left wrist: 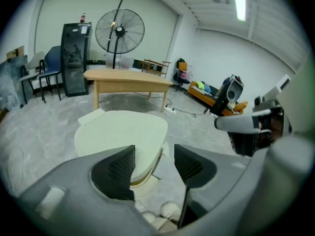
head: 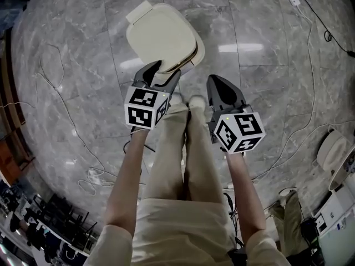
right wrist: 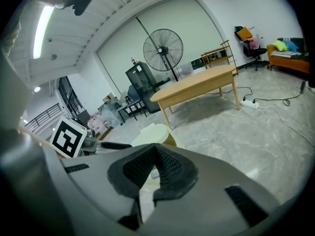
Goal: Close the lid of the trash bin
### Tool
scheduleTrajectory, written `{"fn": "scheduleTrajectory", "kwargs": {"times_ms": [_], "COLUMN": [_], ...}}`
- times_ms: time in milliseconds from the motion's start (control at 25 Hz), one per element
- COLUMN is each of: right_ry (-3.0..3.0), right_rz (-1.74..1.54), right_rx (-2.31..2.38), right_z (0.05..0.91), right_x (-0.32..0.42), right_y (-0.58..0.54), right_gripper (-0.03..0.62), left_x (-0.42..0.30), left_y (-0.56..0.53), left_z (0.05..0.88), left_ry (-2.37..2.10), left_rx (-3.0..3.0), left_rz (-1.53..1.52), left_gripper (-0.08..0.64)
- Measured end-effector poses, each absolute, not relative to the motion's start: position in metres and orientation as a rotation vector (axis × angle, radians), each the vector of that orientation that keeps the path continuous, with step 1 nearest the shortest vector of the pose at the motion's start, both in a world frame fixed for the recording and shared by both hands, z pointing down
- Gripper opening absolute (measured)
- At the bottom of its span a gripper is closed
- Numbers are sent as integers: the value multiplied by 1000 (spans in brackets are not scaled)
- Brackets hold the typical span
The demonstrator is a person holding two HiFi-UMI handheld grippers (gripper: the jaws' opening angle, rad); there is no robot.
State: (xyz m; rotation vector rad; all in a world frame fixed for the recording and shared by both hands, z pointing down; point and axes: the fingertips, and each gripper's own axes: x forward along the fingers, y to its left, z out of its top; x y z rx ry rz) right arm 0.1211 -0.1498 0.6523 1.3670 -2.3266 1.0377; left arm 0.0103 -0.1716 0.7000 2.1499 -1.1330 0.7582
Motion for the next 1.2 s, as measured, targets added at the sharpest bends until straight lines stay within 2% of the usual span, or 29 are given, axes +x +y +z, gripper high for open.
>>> {"fn": "scheduleTrajectory", "kwargs": {"times_ms": [240, 440, 560, 1200], "right_ry": [-2312, -2308, -2304, -2296], "right_rz": [1078, 1089, 1088, 1109], "right_rx": [1379, 1376, 1383, 1406], "right_z": [670, 681, 687, 711], "right_x": [111, 107, 108, 104], "right_y": [-147, -146, -149, -156], "right_gripper": [5, 5, 5, 5], "left_x": [6, -5, -8, -8], "left_y": [-173, -175, -174, -167], "left_z": [715, 730, 737, 771], "left_ry": [-1176, -1225, -1228, -1215], "left_rx": [2070, 2022, 2014, 2013], "left_rz": [655, 646, 656, 692], "left_gripper": [213, 90, 49, 24]}}
